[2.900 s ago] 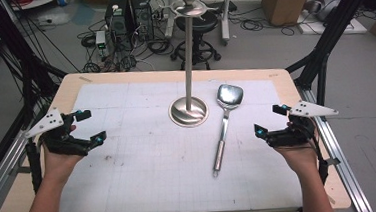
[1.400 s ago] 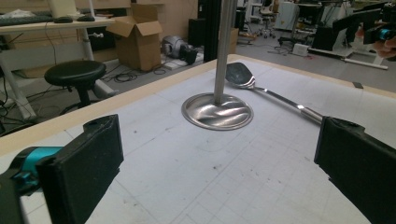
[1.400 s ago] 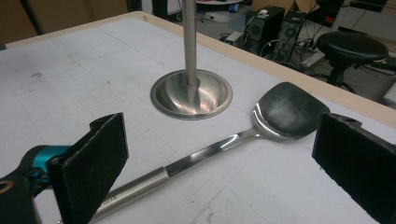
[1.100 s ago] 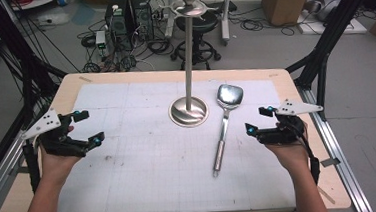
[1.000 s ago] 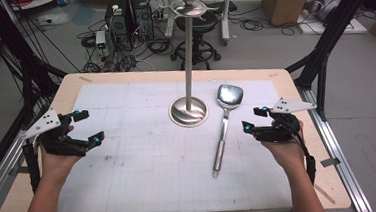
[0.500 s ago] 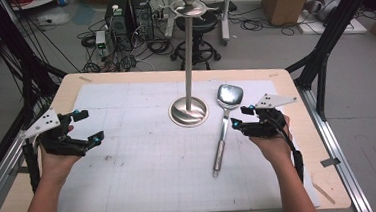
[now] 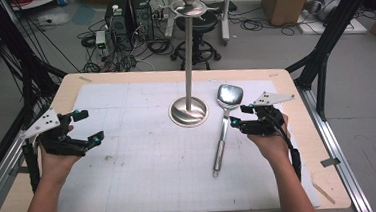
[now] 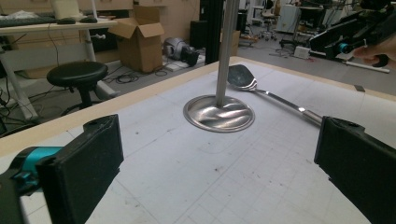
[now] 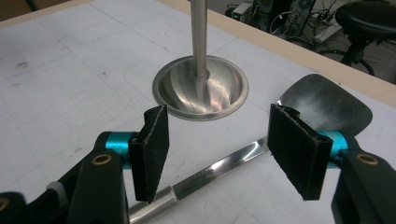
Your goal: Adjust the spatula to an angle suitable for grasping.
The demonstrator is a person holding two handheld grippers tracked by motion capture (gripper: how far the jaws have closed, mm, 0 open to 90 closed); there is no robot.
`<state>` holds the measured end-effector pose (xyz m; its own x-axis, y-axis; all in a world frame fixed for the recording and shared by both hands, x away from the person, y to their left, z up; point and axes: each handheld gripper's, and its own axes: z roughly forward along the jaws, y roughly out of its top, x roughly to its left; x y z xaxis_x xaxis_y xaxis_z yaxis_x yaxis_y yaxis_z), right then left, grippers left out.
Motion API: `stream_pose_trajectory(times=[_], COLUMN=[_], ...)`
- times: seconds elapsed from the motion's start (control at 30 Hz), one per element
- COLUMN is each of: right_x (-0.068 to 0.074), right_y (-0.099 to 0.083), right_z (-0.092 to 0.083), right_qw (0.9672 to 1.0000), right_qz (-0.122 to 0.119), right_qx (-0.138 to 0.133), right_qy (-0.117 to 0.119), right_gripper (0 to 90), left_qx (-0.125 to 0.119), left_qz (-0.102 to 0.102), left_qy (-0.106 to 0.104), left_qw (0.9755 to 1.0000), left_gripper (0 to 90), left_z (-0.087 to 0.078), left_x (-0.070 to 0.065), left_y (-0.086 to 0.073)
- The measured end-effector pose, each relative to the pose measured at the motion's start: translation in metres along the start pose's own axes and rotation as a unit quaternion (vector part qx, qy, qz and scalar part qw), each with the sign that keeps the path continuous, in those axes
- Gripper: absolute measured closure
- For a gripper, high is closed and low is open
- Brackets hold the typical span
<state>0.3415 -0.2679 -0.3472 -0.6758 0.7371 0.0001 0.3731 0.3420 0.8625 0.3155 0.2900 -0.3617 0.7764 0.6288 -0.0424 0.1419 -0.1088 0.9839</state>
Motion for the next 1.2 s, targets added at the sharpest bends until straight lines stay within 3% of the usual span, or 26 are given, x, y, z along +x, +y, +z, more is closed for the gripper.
stream_pose_trajectory(times=[0.2, 0.6, 0.97, 1.2], right_x=[0.003, 0.008, 0.009, 0.008], right_y=[0.002, 0.004, 0.001, 0.001], right_z=[0.002, 0.009, 0.012, 0.016], right_qw=[1.0, 0.9998, 0.9993, 0.9992], right_qz=[-0.002, -0.009, 0.002, 0.013], right_qx=[0.003, 0.016, 0.026, 0.029], right_qy=[0.005, -0.009, -0.025, -0.023], right_gripper=[36.6, 33.8, 33.2, 33.0], left_qx=[-0.001, 0.0, 0.003, 0.003], left_qz=[0.001, 0.001, 0.001, 0.002], left_qy=[0.002, 0.003, 0.003, 0.003], left_qw=[1.0, 1.0, 1.0, 1.0], left_gripper=[1.7, 1.7, 1.7, 1.7], left_z=[-0.001, -0.001, -0.002, -0.002], left_x=[0.001, 0.002, 0.002, 0.002], left_y=[0.0, 0.0, 0.0, 0.0])
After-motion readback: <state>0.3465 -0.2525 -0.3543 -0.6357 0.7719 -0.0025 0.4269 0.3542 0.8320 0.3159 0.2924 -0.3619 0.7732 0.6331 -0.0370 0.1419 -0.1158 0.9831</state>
